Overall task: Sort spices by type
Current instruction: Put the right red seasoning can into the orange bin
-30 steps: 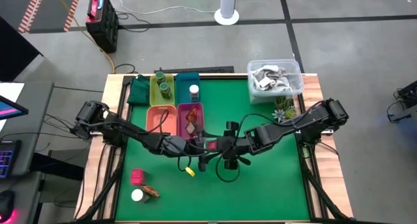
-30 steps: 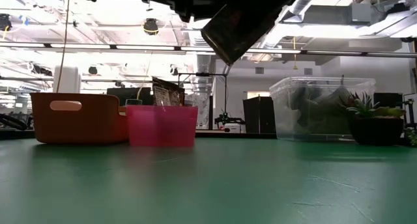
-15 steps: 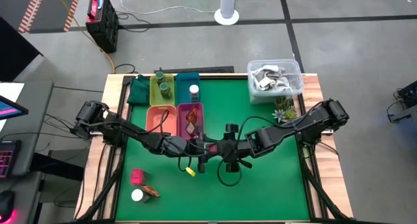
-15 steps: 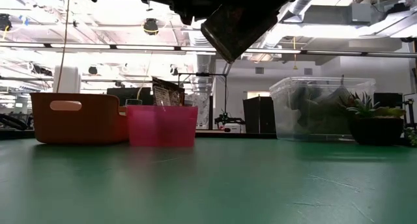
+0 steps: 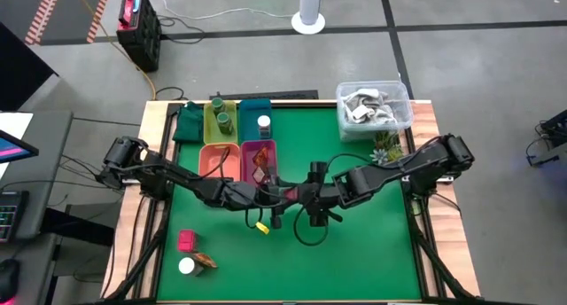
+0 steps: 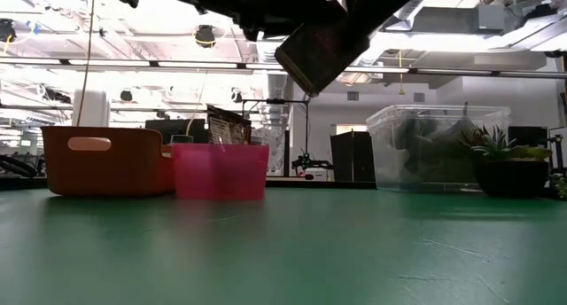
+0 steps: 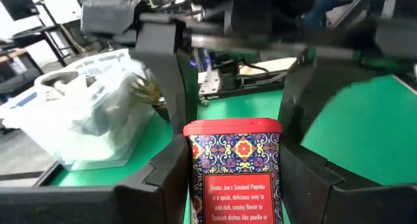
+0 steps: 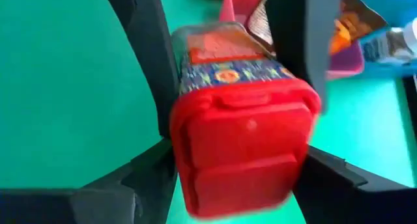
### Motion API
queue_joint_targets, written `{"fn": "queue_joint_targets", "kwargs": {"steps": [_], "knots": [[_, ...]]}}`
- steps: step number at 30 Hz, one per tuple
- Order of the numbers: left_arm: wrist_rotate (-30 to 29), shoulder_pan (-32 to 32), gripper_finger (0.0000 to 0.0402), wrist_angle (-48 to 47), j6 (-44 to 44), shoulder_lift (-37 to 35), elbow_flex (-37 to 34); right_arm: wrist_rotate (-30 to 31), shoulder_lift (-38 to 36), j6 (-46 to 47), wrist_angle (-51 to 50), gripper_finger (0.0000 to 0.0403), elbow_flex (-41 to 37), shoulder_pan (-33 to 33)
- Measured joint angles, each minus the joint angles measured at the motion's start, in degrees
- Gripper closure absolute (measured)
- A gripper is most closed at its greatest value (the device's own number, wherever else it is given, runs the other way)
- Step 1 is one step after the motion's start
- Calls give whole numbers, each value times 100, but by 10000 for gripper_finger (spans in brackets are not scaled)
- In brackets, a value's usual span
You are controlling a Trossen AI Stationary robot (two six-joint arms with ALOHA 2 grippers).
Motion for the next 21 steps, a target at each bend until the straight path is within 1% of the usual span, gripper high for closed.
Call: {"fn": "queue_joint_targets", "kwargs": {"steps": [9, 13, 17, 21], "knots": [[-115, 29, 222, -40, 138, -4, 0, 0, -11, 191, -1125, 110, 707, 33], [-147, 31, 222, -58, 136, -4, 0, 2, -13, 345, -1552, 110, 732, 31], [-357, 18, 222, -309, 255, -91, -3, 19, -42, 800, -2172, 110, 732, 31], [-479, -12, 222, -787, 233, -425, -9, 324, -104, 1290, -2598, 110, 730, 154]]}}
